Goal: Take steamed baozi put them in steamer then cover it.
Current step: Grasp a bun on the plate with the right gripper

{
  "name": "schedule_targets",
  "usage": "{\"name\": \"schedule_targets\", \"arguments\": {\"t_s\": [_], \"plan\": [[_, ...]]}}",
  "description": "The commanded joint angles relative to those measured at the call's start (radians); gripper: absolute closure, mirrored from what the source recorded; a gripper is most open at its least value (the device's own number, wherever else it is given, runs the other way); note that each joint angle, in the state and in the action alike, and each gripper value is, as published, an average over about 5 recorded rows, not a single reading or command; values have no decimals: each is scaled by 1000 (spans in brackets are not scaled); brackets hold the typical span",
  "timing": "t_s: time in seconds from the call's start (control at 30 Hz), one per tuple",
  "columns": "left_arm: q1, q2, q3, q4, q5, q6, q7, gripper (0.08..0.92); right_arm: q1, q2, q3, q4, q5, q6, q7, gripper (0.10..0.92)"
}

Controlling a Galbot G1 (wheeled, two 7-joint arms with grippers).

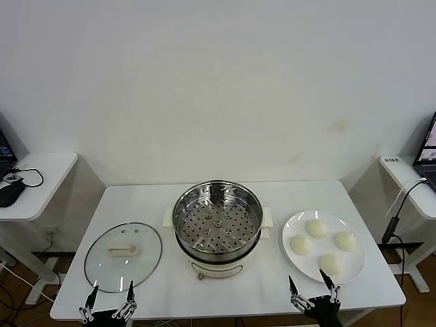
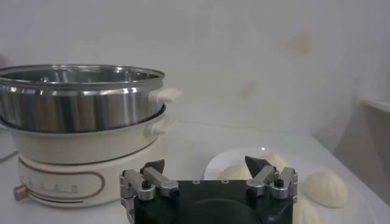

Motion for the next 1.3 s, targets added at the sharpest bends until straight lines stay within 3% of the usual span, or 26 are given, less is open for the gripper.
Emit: {"name": "schedule_targets", "arguments": {"t_s": [0.03,0.2,0.3,0.43,0.6,0.93,1.3], "plan": [[1,4,-3,-20,0,83,-29,177,10,-9,20,8,-76,-16,17,202],[-17,5,-11,-13,46,96,-15,177,63,-67,78,15,-192,-71,33,203],[-25,0,-15,-10,103,86,33,177,124,-144,124,3,-285,-122,31,202],[-44,-13,-15,-9,135,47,24,177,223,-272,183,-39,-418,-175,-4,203],[-55,-15,-23,-12,157,42,37,177,348,-461,218,-105,-450,-261,-105,202],[-58,-31,-10,-46,230,44,72,177,759,-873,-13,-430,-581,-163,-524,202],[-49,-42,-16,-50,251,41,79,177,1418,-926,-715,-729,-407,-75,-934,203]]}}
